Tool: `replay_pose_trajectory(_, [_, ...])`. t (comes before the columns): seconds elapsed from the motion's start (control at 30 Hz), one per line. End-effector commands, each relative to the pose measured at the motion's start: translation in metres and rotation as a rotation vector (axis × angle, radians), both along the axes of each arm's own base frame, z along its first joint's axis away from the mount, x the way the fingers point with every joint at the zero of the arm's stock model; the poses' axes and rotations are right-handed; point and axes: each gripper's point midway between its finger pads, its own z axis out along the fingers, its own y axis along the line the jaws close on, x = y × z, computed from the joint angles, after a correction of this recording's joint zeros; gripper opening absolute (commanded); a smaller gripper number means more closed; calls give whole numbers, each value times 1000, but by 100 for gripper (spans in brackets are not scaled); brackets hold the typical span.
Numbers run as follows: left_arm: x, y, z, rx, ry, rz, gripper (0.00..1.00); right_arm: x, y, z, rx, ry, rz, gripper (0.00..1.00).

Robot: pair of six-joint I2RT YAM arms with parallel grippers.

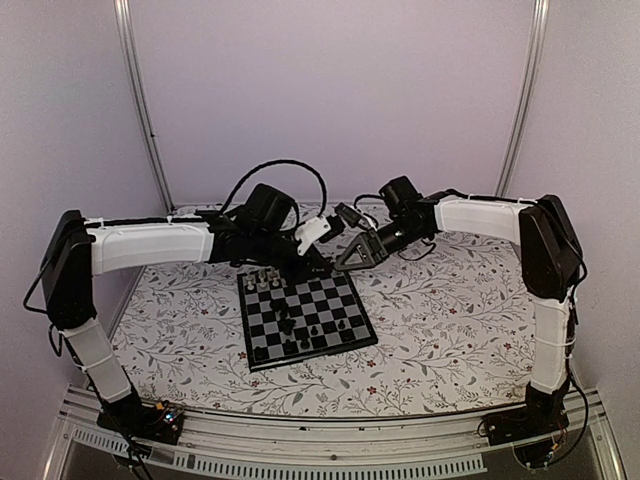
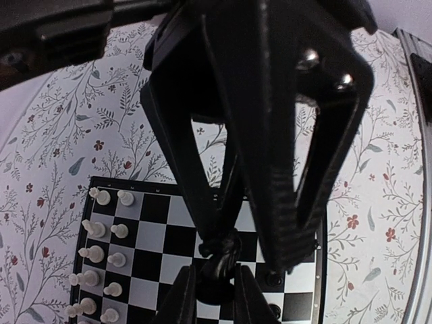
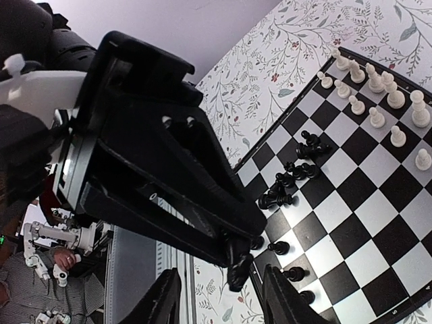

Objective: Set up the chess pieces on the board
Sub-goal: Adjust the chess piece.

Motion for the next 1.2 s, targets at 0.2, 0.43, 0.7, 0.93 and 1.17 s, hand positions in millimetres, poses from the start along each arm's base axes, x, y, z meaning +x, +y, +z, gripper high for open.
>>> replay_pose_trajectory(0.2, [-1, -16, 8, -12, -24, -24, 13, 2, 5, -3, 34, 75, 26, 25])
replay_pose_trajectory(0.43, [-3, -20, 2, 1, -16, -35, 14, 1, 6, 0, 51, 82, 35, 15])
replay_pose_trajectory(0.7, [-7, -22, -1, 2, -5, -51, 15, 5, 4, 0, 41, 59, 20, 1])
replay_pose_trajectory(0.93, [-13, -19, 27, -31, 26, -32, 37, 17, -2, -5, -42, -88, -41, 0])
replay_pose_trajectory(1.17, [-21, 14, 93, -69, -107, 25, 48, 30, -24, -10, -197, -355, -94, 0])
